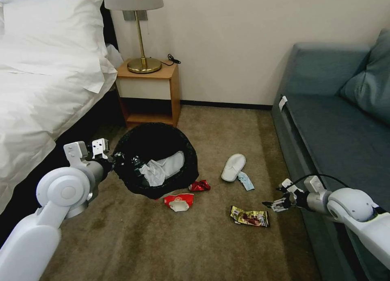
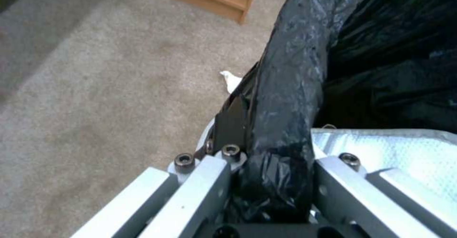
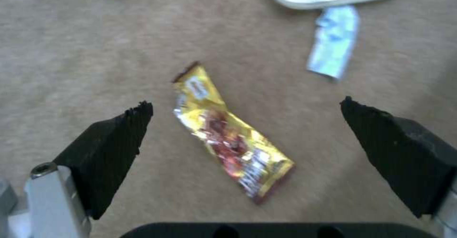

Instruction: Pick up the trash bin, then pick up the garbage on the floor and place it into the trash bin.

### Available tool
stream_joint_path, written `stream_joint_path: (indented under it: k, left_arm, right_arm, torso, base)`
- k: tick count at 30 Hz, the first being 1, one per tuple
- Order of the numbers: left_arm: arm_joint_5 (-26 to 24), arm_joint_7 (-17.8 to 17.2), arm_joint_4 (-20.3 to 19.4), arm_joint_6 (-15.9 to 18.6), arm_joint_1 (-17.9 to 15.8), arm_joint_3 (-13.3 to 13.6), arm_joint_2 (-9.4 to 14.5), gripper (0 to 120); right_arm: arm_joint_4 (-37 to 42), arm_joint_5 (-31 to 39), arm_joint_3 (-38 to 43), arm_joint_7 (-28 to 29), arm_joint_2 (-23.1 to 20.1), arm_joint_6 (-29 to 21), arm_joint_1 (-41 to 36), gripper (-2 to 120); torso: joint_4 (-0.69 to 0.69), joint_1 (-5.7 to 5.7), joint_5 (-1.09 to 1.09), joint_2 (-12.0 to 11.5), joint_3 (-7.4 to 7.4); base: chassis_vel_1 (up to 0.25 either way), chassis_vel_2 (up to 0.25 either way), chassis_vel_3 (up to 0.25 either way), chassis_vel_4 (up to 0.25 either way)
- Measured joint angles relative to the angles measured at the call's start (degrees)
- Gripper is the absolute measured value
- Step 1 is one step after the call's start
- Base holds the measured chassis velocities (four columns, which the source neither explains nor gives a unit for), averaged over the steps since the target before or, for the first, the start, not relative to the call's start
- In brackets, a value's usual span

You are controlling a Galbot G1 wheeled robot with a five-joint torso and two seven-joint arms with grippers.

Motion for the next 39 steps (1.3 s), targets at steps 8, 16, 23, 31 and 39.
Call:
stream_joint_path:
  k: [8, 16, 23, 31, 39]
  left_arm:
    - [0.5, -0.4, -0.6, 0.0, 0.3, 0.6, -0.6, 3]
    - [0.9, -0.8, -0.5, 0.0, 0.4, 0.6, -1.5, 3]
    - [2.0, -0.5, 0.4, 0.0, 0.3, 0.9, -3.1, 3]
    - [2.0, -0.5, 0.6, 0.0, 0.1, 0.9, -3.0, 3]
    - [1.7, -0.4, 0.6, 0.0, -0.2, 1.0, -2.8, 3]
  right_arm:
    - [-6.6, -2.7, -9.4, -4.5, 5.8, 1.0, 9.4, 100]
    - [-14.4, -5.0, -19.4, -8.4, 11.3, 1.0, 19.8, 100]
    - [-20.6, -5.1, -27.2, -11.9, 13.8, 1.5, 25.3, 100]
    - [-30.2, -7.0, -32.2, -16.0, 17.1, 3.7, 28.5, 100]
    - [-35.5, -8.2, -35.3, -18.0, 18.4, 6.7, 29.5, 100]
  torso:
    - [0.00, 0.00, 0.00, 0.0, 0.00]
    - [0.01, 0.00, 0.00, 0.0, 0.00]
    - [0.01, 0.01, 0.00, 0.0, 0.00]
    - [0.00, 0.00, 0.01, 0.0, 0.00]
    - [0.00, 0.01, 0.01, 0.0, 0.00]
  base:
    - [0.000, 0.000, 0.000, 0.000]
    - [0.000, 0.000, 0.000, 0.000]
    - [0.000, 0.000, 0.000, 0.000]
    - [0.000, 0.000, 0.000, 0.000]
    - [0.000, 0.000, 0.000, 0.000]
